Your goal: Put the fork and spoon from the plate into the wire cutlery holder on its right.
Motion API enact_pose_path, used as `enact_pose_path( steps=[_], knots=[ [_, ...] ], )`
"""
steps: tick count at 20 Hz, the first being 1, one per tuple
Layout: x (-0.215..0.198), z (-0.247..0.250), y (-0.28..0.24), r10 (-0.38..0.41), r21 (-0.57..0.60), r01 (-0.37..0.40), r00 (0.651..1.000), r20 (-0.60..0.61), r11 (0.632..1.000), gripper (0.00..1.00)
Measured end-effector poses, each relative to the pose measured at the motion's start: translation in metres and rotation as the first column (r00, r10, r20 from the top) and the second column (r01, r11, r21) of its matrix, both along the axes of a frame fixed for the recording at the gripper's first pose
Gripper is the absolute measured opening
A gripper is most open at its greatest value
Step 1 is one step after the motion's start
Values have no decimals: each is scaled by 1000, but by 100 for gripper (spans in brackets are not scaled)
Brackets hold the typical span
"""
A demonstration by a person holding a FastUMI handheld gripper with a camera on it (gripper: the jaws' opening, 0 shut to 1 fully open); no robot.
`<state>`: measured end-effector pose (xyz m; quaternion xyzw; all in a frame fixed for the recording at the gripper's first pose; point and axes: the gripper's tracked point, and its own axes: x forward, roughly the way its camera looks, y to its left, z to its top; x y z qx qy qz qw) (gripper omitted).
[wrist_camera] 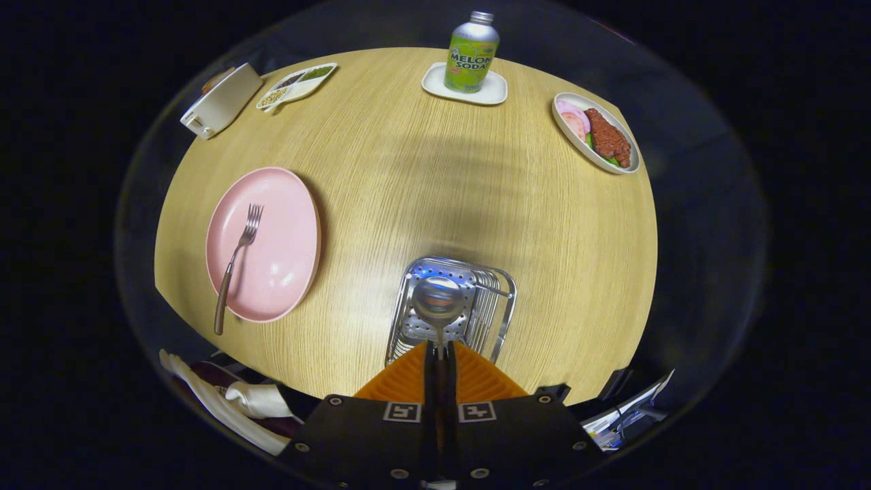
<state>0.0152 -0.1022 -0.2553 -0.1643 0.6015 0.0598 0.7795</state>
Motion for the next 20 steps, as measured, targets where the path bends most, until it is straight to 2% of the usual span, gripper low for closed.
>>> enact_pose_path(
  steps=[7, 9, 11, 13, 15, 16, 17, 18, 20],
  knots=[
    [15, 24, 4, 2, 13, -3, 995, 100, 1000, 13],
    [16, 37, 2, -2, 16, 0, 991, 136, 1000, 20],
    [16, 52, 1, -13, 18, 10, 983, 184, 1000, 30],
    [18, 69, 2, -11, 17, 7, 969, 247, 1000, 44],
    [18, 87, 6, -6, 13, 2, 951, 309, 1000, 66],
    [19, 95, 8, -7, 10, 4, 940, 341, 1000, 87],
    [19, 103, 12, -11, 18, 5, 929, 370, 1000, 95],
    [19, 109, 18, -20, 32, 8, 915, 402, 999, 100],
    [21, 121, 37, -52, 84, 13, 877, 478, 996, 100]
  ],
)
